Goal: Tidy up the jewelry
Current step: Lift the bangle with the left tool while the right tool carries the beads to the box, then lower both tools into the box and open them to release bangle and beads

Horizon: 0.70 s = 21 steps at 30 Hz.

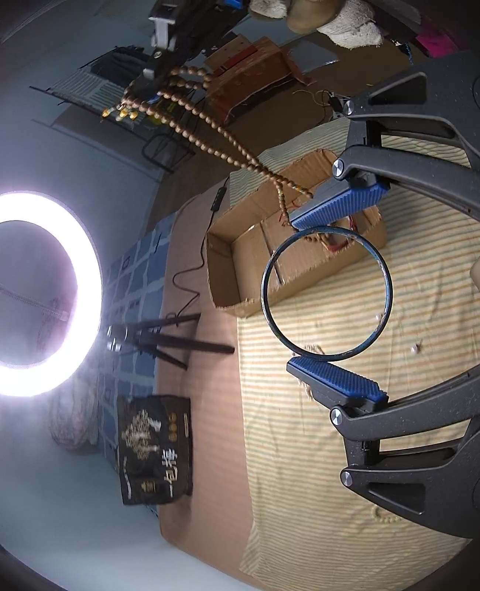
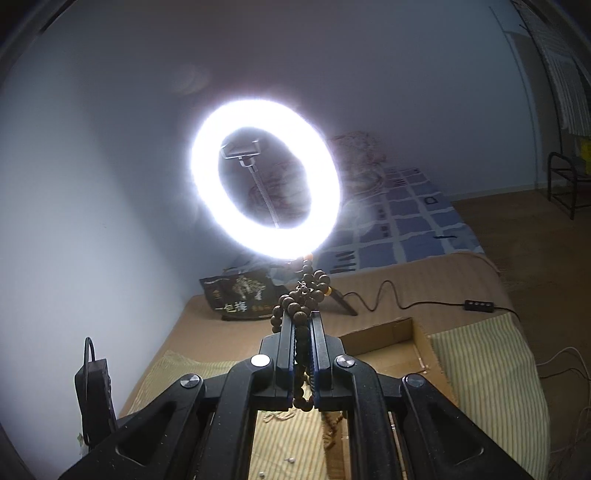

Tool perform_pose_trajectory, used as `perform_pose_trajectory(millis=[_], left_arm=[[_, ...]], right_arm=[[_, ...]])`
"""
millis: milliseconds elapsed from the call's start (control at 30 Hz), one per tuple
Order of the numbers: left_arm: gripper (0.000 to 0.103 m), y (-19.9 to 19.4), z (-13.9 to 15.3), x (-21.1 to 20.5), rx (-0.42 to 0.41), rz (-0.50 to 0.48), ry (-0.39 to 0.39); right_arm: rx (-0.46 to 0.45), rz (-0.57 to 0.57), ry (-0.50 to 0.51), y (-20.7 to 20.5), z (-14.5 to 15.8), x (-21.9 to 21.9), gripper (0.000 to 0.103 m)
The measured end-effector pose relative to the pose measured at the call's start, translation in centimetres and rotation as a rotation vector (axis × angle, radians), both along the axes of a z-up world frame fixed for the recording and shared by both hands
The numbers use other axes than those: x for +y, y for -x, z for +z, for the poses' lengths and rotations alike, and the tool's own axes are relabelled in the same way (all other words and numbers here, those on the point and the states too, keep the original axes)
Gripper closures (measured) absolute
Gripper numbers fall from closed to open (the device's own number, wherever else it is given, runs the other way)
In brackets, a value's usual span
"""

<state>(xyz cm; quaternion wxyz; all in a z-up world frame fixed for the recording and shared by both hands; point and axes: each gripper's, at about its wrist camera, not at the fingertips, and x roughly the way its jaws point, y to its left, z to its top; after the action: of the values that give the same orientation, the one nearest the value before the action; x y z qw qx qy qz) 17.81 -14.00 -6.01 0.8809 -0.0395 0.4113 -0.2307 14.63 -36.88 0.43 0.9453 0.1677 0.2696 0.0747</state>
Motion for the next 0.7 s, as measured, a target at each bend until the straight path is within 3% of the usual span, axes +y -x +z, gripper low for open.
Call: perform_pose_trajectory(millis=[433,700], left_arm=[[0.03,-2.9,-2.9,-5.6,0.038,-0.052,-0.005],[0.03,-4.7,-4.7,-8.6,0.046,-0.078,-0.033]], right_arm=[[0.071,-0.078,-0.002,-2.4,-2.9,-3.5,0.099],[0.183,-0.127,-0.025,-5.3,-7.3,-6.0,0.099]])
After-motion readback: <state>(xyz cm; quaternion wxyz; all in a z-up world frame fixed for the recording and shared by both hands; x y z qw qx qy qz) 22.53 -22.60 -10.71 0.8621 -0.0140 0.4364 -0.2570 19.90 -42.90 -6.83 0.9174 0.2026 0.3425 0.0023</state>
